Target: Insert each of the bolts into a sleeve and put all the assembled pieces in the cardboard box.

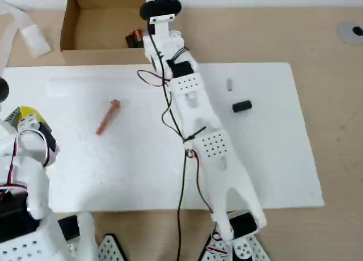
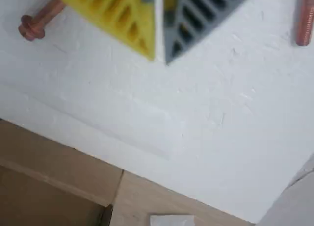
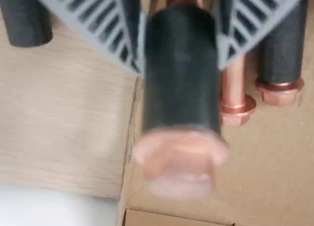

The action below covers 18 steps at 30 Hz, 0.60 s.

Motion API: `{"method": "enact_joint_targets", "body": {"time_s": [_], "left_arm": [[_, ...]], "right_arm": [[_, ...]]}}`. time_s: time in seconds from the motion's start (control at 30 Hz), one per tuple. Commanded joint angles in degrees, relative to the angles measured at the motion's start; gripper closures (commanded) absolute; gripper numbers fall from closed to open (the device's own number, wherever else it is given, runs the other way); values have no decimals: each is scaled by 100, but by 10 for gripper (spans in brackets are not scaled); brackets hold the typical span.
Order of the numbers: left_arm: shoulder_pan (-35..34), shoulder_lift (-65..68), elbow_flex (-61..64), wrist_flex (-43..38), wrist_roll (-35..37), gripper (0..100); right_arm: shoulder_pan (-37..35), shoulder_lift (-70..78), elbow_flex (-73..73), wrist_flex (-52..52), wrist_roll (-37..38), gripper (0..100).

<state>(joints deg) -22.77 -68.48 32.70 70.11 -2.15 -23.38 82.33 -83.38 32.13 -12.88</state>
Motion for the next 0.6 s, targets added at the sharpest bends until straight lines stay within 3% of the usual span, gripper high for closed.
{"method": "enact_joint_targets", "body": {"time_s": [0.0, 0.2, 0.4, 0.57], "left_arm": [[-18, -31, 9, -123, -26, 997], [-18, -31, 9, -123, -9, 916], [0, 57, 53, -114, -26, 855], [818, 760, 97, 44, -826, 857]], "right_arm": [[48, -92, -268, 97, 114, 902], [-92, -119, -295, 571, 114, 737], [-207, -119, -716, 633, 97, 727], [-127, -189, -1244, 1371, 97, 727]]}}
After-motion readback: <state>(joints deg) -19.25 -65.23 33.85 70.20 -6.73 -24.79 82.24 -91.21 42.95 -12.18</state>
